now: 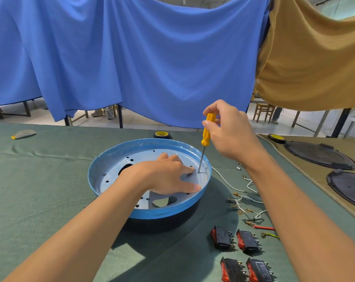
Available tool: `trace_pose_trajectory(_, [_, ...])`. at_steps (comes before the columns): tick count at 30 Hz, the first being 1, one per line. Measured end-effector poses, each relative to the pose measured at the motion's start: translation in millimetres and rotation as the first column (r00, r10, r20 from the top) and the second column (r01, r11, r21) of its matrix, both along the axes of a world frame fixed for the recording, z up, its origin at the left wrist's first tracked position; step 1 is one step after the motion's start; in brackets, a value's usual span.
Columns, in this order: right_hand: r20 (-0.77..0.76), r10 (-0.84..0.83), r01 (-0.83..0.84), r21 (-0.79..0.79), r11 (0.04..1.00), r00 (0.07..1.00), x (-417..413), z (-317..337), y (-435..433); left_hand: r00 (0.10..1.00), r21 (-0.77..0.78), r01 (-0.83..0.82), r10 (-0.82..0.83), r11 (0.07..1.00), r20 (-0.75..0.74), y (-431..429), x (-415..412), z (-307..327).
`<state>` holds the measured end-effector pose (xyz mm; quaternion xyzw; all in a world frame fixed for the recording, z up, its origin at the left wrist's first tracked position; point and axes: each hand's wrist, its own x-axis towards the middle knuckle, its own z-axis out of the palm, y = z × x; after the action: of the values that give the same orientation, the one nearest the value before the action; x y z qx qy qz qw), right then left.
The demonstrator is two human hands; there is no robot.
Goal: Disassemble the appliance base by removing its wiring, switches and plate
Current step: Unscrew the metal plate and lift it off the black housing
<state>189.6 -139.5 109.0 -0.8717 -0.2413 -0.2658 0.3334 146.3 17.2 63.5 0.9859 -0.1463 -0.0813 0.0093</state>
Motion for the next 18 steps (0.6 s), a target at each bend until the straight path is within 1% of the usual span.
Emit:
trace_pose_trajectory(3, [0.021, -0.015, 0.015, -0.001, 1.0, 1.0, -3.8, 4.0, -1.6, 1.0, -0.001, 0.005, -0.005, 1.0, 0.004, 0.4, 0.2, -0.8])
trace_pose_trajectory(8, [-0.032, 0.051, -0.048, 0.066, 0.997, 0.998, -9.0, 3.4, 2.9, 1.0, -0.01, 0.001, -0.001, 1.0, -0.003, 0.8, -0.4, -0.1])
trace_pose_trajectory(12, [-0.021, 0.02, -0.02, -0.022, 1.0, 1.0, -6.4, 1.5, 4.6, 1.0, -0.007, 0.004, -0.004, 1.0, 0.001, 0.2, -2.8, 0.8])
trace_pose_trajectory(16, [0.024, 0.006, -0.008, 0.057, 0.998, 1.0, -7.3, -0.3, 2.9, 1.0, -0.015, 0.002, -0.002, 1.0, -0.004, -0.3, -2.7, 0.9])
trace_pose_trajectory(18, [0.015, 0.008, -0.008, 0.059, 0.998, 1.0, -7.8, -0.8, 2.7, 1.0, -0.021, -0.015, 0.015, 1.0, -0.012, 0.3, -2.5, 0.7])
